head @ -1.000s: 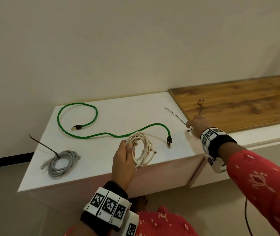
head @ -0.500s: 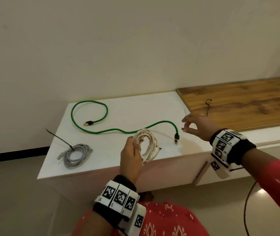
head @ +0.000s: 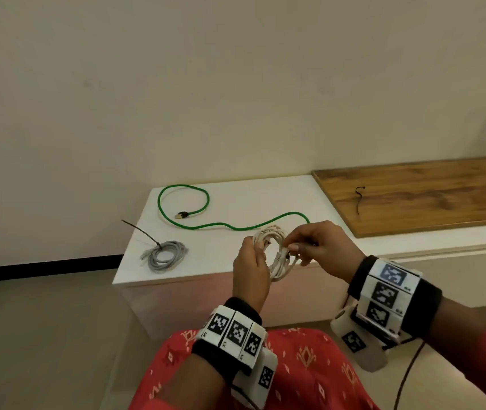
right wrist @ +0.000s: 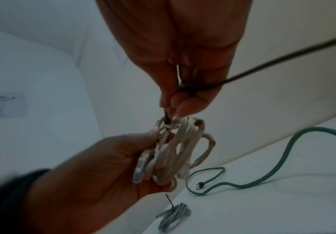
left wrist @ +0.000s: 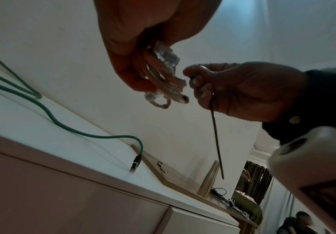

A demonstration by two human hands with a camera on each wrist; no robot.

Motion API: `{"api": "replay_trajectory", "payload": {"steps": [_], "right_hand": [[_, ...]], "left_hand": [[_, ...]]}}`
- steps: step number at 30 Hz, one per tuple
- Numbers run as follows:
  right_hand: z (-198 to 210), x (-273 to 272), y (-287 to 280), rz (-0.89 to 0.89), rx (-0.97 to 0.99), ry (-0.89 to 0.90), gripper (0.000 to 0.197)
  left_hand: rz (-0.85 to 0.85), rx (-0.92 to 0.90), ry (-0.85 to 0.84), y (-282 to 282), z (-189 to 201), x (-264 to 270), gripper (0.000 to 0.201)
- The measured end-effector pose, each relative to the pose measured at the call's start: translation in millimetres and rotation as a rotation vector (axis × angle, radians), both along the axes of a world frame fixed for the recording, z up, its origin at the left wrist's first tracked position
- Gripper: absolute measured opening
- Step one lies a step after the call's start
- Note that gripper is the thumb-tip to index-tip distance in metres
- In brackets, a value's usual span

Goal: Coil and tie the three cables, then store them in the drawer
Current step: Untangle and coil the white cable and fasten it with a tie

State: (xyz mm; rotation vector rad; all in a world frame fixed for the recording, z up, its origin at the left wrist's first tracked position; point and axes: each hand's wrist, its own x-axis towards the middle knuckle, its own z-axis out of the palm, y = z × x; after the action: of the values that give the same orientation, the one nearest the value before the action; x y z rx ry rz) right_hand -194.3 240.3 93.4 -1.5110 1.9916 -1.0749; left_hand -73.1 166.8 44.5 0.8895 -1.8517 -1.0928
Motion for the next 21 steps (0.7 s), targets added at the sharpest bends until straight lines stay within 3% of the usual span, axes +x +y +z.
{"api": "replay_trajectory", "payload": {"steps": [2,5,11,16,21], "right_hand": [[-0.6,9.6,3.7,-0.067,-0.099,-0.054,0.011],[-3.0,20.9,5.0,-0.118,-0.167,0.021,0.005],[-3.8,36.8,7.2,-0.146,-0.187,0.173,0.009],[-1.9,45.8,10.3,-0.160,-0.127,0.436,0.011],[0.3,49.1,10.5,-0.150,-0.088,0.432,0.011]], "left_hand": [[-0.003,0.006,0.002,7.7,2.3,2.4,0.017],[-0.010,0.016,0.012,17.3,5.4,4.7,0.016],[0.006,0.047,0.035,22.1,7.9,10.7,0.016],[0.003,0.057,0.047,29.0,9.7,9.7,0.015],[0.053,0.040,0.028,27.8,11.2,9.9,0.014]]}}
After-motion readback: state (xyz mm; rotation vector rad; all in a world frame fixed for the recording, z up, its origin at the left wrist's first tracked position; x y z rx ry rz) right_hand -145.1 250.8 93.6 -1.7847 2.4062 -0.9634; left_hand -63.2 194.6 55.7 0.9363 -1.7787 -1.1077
